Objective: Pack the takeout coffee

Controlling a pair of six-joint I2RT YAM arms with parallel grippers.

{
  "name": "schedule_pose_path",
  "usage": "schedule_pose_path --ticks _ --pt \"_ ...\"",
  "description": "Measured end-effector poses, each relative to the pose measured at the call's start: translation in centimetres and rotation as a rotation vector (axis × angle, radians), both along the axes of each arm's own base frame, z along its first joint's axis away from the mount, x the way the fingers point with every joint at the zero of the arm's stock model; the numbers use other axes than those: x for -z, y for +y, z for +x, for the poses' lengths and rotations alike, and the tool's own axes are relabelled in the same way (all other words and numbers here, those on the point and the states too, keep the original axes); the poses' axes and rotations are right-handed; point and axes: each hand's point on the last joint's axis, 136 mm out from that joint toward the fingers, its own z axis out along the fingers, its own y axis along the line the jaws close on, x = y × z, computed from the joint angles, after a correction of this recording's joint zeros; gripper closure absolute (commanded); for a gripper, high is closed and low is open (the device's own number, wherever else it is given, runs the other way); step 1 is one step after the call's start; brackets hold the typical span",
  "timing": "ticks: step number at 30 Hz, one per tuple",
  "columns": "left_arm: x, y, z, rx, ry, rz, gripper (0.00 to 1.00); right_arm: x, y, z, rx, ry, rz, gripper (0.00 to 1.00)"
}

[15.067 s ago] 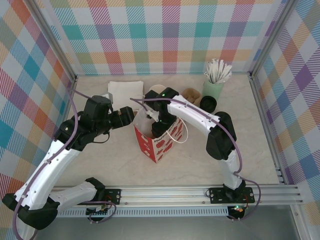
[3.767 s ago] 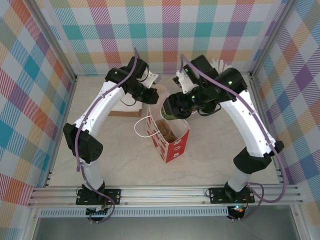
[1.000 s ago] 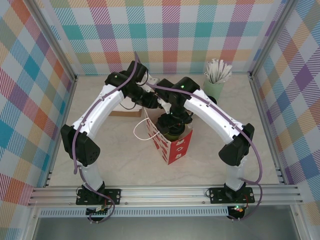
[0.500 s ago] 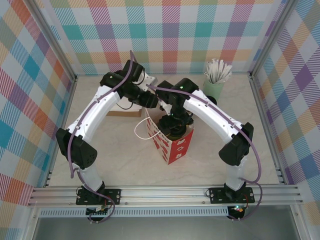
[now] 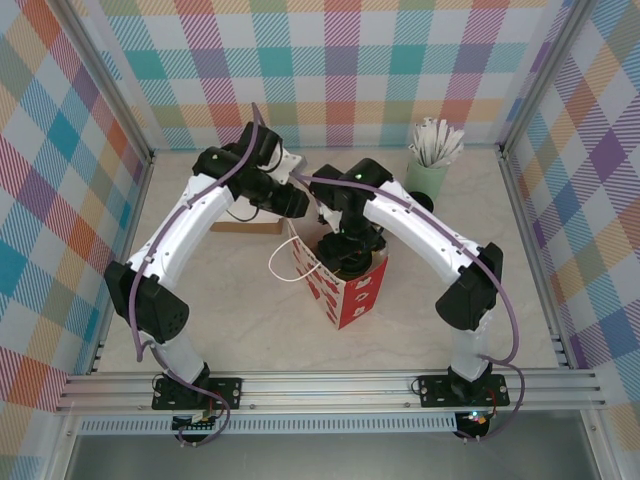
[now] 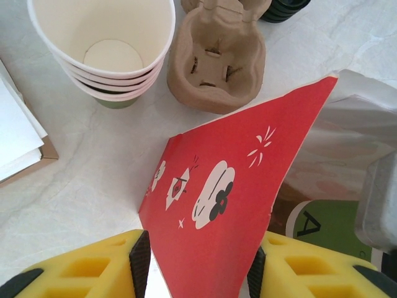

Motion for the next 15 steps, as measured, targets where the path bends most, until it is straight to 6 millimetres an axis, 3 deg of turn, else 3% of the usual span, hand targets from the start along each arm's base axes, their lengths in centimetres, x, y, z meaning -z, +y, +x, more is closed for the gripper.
schedule_pose_path --ticks 15 --pt "0.4 0.2 -0.2 -0.002 0.006 0.003 0.54 2.4 0.3 0.3 -0.007 0.012 -0.011 0.22"
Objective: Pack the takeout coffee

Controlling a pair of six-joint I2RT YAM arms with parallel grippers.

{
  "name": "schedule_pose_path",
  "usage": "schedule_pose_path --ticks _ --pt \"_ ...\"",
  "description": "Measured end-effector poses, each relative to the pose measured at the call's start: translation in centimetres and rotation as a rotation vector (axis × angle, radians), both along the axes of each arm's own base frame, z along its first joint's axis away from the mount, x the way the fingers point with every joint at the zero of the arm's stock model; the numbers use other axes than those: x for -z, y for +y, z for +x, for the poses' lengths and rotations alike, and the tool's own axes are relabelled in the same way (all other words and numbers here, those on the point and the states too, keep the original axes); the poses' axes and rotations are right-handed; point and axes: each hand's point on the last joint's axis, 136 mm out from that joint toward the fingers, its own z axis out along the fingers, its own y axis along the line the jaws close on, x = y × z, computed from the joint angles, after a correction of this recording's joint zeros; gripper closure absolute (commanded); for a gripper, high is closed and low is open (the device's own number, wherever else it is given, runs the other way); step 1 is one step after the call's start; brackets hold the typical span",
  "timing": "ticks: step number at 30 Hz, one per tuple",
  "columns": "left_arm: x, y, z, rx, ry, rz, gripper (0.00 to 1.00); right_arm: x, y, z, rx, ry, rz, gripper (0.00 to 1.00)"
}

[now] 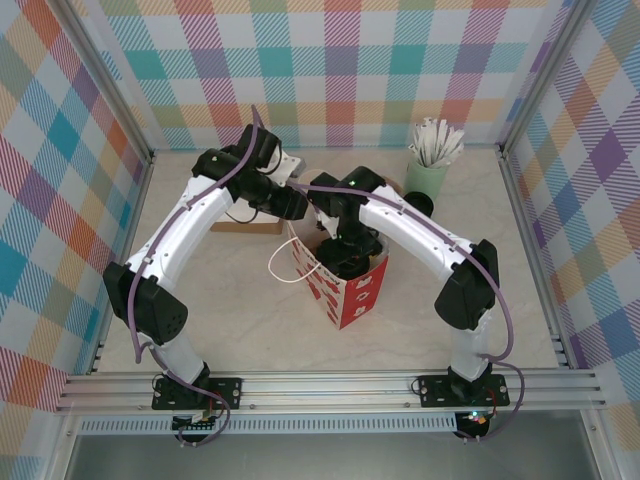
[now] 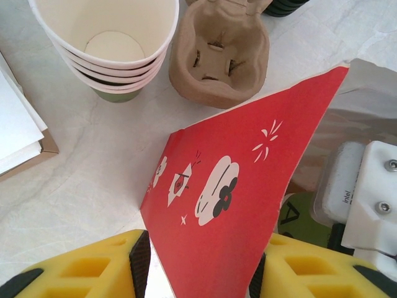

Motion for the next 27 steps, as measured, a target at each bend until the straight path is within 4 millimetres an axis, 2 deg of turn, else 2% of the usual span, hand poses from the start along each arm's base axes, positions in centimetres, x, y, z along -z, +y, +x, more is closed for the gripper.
schedule_pose_path --ticks 11,27 --pt "0.1 0.4 0.3 -0.014 -0.010 0.021 0.54 2.0 0.0 0.2 -0.030 0.002 -0.011 0.22" --pt "0.1 0.6 0.4 -0.019 -0.010 0.021 0.54 3.2 0.1 0.4 -0.052 -0.009 -0.008 0.22"
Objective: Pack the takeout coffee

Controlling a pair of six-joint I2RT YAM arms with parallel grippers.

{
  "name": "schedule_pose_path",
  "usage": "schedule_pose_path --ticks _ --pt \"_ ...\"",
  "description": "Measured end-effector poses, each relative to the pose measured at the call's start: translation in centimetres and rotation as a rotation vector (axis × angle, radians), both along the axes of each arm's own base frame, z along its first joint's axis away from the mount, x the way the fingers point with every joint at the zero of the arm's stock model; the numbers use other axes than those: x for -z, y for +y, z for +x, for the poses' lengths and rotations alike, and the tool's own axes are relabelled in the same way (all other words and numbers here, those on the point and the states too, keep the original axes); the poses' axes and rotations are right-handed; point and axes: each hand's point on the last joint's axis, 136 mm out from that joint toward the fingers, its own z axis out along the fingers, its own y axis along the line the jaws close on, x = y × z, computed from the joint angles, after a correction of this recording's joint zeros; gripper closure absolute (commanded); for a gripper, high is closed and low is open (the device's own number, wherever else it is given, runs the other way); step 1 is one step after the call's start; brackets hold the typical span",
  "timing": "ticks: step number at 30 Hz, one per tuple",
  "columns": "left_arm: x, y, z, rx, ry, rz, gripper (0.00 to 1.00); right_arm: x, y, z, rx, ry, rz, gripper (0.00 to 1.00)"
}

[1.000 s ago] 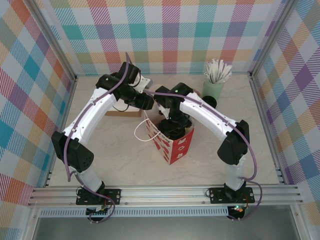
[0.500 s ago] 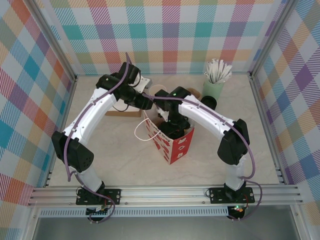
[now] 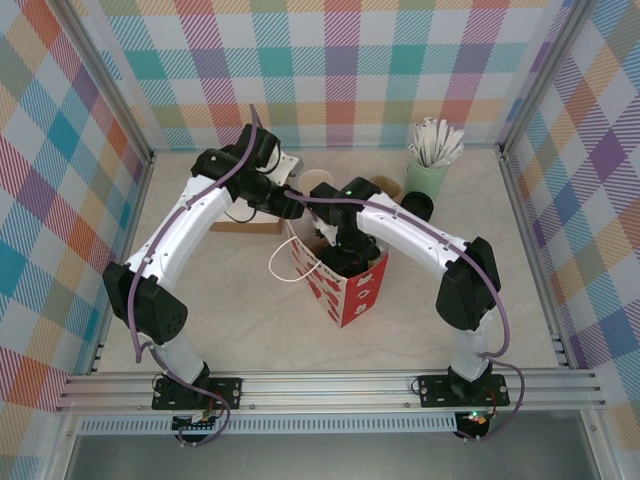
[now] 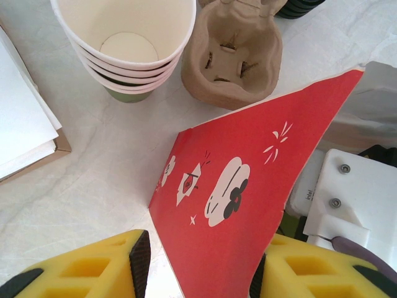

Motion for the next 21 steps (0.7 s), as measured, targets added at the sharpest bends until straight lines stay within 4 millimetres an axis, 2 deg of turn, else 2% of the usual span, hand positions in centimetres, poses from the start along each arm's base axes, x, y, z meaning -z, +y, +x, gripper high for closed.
schedule_pose_path --ticks 21 --pt "0.00 -0.01 -0.01 0.000 0.000 -0.001 0.54 0.31 0.10 0.09 -0.015 -0.008 0.008 0.22"
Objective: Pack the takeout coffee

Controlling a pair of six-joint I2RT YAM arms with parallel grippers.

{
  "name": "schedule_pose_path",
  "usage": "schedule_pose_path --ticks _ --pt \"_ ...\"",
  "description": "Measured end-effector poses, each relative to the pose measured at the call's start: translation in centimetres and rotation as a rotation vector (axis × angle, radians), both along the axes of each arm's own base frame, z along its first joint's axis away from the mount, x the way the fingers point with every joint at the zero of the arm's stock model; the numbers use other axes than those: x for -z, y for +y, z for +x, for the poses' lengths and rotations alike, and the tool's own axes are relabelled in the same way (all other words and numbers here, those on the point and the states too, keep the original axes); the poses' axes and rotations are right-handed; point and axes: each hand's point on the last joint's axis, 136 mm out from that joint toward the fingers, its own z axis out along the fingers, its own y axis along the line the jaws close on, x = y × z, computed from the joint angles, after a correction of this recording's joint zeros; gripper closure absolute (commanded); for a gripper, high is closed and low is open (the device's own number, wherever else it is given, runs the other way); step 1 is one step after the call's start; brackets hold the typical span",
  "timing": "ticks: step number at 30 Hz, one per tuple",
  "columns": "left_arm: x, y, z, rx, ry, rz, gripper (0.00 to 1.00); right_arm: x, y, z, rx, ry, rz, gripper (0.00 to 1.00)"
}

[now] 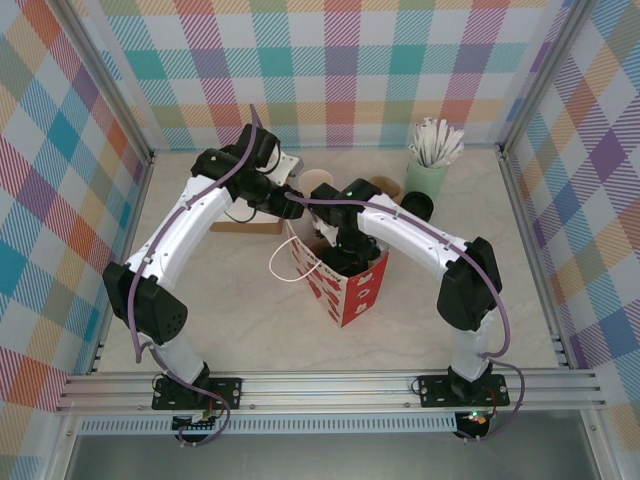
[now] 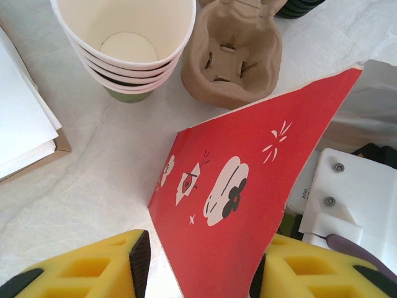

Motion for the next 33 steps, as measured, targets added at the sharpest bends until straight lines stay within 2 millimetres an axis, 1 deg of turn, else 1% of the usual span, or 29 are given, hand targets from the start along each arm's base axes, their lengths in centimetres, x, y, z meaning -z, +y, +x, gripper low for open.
schedule_pose_path --ticks 16,26,33 --pt "0.00 0.00 -0.01 0.000 0.000 0.000 0.54 0.10 0.07 0.05 -0.003 -0.002 0.003 0.22" --pt "0.00 0.00 -0.01 0.000 0.000 0.000 0.54 0.08 -0.40 -0.48 -0.003 0.021 -0.015 0.22" --pt "0.00 0.00 -0.01 0.001 0.000 0.000 0.54 0.08 -0.40 -0.48 -0.003 0.021 -0.015 0.22"
